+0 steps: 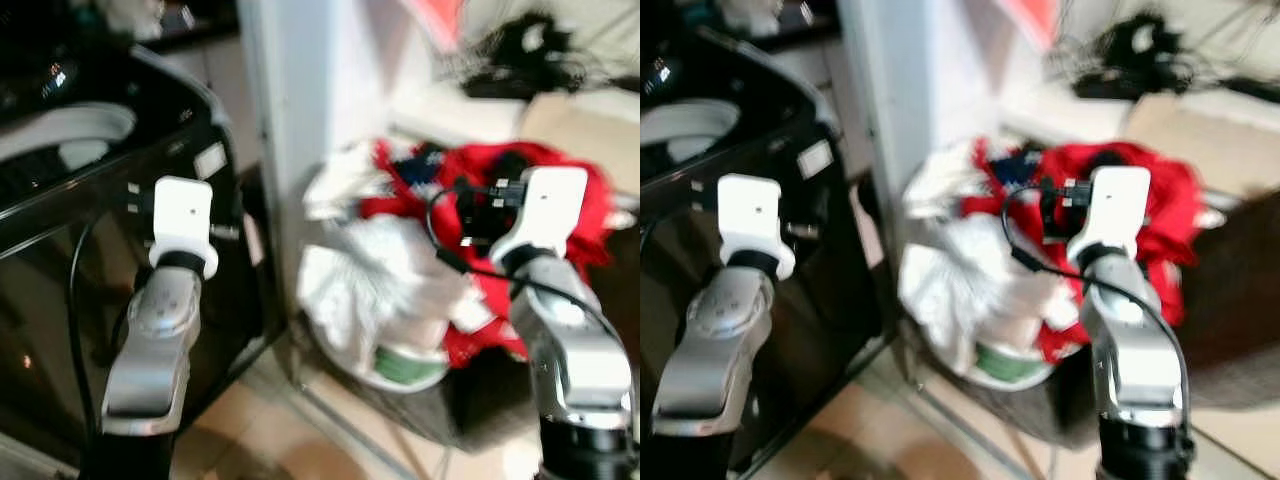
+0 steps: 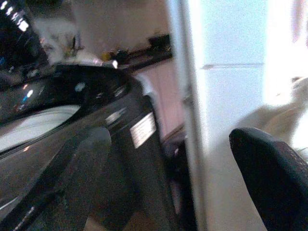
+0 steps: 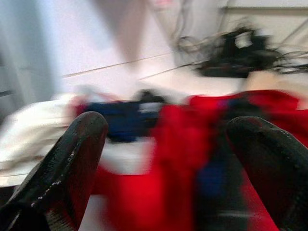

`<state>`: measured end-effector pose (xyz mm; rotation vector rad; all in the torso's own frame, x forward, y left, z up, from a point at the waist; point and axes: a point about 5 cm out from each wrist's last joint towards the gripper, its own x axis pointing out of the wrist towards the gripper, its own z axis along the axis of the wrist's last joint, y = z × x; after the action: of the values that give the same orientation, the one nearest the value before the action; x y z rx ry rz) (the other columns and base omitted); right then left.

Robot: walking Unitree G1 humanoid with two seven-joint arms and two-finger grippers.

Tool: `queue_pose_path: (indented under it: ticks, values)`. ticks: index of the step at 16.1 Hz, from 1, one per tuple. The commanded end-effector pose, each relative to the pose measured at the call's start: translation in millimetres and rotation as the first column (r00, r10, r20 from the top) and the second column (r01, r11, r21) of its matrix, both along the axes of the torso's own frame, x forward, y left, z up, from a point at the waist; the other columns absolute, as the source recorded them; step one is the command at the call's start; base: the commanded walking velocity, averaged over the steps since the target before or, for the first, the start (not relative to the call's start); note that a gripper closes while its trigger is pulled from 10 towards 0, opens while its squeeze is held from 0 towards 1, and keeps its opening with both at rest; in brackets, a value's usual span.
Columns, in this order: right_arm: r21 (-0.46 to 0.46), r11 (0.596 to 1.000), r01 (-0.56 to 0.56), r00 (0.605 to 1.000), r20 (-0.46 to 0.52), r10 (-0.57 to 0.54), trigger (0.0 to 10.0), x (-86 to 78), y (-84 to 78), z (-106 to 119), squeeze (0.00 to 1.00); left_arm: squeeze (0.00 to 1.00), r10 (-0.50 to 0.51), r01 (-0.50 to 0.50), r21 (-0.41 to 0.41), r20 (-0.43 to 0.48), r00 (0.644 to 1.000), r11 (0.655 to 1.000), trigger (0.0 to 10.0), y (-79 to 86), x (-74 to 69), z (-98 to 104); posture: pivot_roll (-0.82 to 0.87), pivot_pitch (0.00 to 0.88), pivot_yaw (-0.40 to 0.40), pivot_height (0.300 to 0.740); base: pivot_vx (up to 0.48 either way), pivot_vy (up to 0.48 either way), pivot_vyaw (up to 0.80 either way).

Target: Clothes washing

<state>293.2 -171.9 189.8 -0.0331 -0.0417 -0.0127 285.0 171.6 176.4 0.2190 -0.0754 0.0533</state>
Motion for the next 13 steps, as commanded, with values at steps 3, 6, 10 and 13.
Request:
queue_pose_path:
  ticks: [3, 6, 10, 13]
  values:
    - [-0.02, 0.998, -0.059, 0.998, -0.004, 0.059, 10.0, 3.4, 6.7, -2, 0.0, 0.0, 0.014, -0.014, 0.005, -0.004, 1.0, 1.0, 10.0, 1.3, -6.7, -2, 0.02, 0.0, -0.038, 0.74, 0.0, 0.454, 0.0]
    - [-0.013, 0.997, -0.074, 0.997, 0.0, 0.074, 10.0, 3.5, 9.4, -3, 0.0, 0.0, 0.025, -0.025, 0.01, -0.003, 1.0, 1.0, 10.0, 4.0, -9.0, -3, 0.03, 0.0, -0.045, 0.74, 0.0, 0.479, 0.0]
    - [0.002, 0.998, -0.064, 0.998, -0.005, 0.064, 10.0, 4.2, 7.8, -6, 0.0, 0.0, -0.029, 0.029, 0.014, -0.001, 1.0, 0.999, 10.0, -5.3, -14.1, -4, 0.03, 0.0, -0.043, 0.74, 0.0, 0.12, 0.0]
    - [0.011, 0.999, -0.049, 0.999, 0.001, 0.049, 10.0, 4.8, 5.3, -6, 0.0, 0.0, -0.068, 0.067, 0.029, 0.021, 0.997, 0.997, 10.0, -14.4, -14.3, 0, 0.03, 0.0, -0.04, 0.74, 0.0, 0.0, 0.0]
